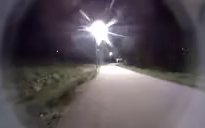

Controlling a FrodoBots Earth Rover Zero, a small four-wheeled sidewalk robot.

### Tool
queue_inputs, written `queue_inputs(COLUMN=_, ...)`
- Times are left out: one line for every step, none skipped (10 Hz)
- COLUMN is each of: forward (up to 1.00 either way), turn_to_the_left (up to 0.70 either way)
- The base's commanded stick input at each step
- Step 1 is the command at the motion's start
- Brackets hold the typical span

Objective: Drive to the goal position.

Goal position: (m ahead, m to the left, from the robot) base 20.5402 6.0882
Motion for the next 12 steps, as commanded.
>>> queue_inputs(forward=0.70, turn_to_the_left=0.00)
queue_inputs(forward=0.70, turn_to_the_left=0.00)
queue_inputs(forward=0.70, turn_to_the_left=0.00)
queue_inputs(forward=0.70, turn_to_the_left=0.00)
queue_inputs(forward=0.70, turn_to_the_left=0.00)
queue_inputs(forward=0.70, turn_to_the_left=0.00)
queue_inputs(forward=0.70, turn_to_the_left=0.00)
queue_inputs(forward=0.70, turn_to_the_left=-0.01)
queue_inputs(forward=0.70, turn_to_the_left=-0.01)
queue_inputs(forward=0.70, turn_to_the_left=-0.01)
queue_inputs(forward=0.70, turn_to_the_left=-0.01)
queue_inputs(forward=0.70, turn_to_the_left=-0.01)
